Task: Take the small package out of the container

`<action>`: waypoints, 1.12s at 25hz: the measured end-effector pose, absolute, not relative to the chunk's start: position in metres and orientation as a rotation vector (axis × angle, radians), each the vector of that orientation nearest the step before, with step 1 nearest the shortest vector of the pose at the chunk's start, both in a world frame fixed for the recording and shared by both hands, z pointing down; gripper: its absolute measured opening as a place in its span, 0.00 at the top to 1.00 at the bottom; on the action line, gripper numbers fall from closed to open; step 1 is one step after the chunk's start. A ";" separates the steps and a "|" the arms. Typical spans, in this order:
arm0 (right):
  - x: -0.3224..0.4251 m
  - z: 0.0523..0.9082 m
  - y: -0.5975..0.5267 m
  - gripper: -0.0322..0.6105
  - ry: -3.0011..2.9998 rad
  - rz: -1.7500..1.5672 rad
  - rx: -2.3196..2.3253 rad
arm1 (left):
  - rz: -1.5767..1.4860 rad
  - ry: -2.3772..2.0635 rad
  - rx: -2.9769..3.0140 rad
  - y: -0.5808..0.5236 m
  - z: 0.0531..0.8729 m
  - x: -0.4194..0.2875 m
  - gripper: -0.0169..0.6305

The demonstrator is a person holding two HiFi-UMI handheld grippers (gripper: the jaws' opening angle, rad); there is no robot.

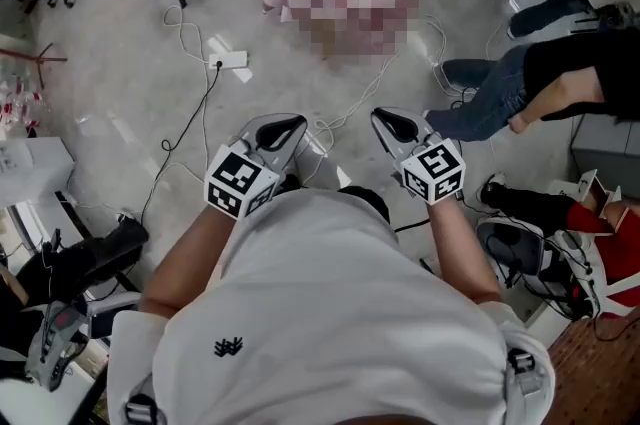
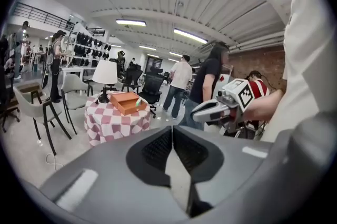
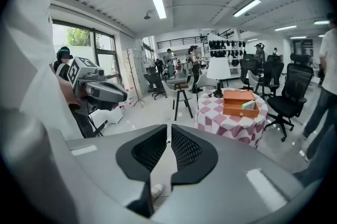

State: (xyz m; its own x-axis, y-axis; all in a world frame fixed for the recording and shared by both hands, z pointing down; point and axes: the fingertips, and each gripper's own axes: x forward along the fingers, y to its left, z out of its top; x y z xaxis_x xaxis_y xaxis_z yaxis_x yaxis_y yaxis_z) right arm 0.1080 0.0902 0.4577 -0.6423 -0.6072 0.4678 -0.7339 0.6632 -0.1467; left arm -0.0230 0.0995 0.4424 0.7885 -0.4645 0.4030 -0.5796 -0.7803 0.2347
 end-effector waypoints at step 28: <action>0.252 0.518 -0.297 0.85 -2.242 0.098 0.717 | 0.311 -1.050 2.472 -0.169 0.415 0.011 0.89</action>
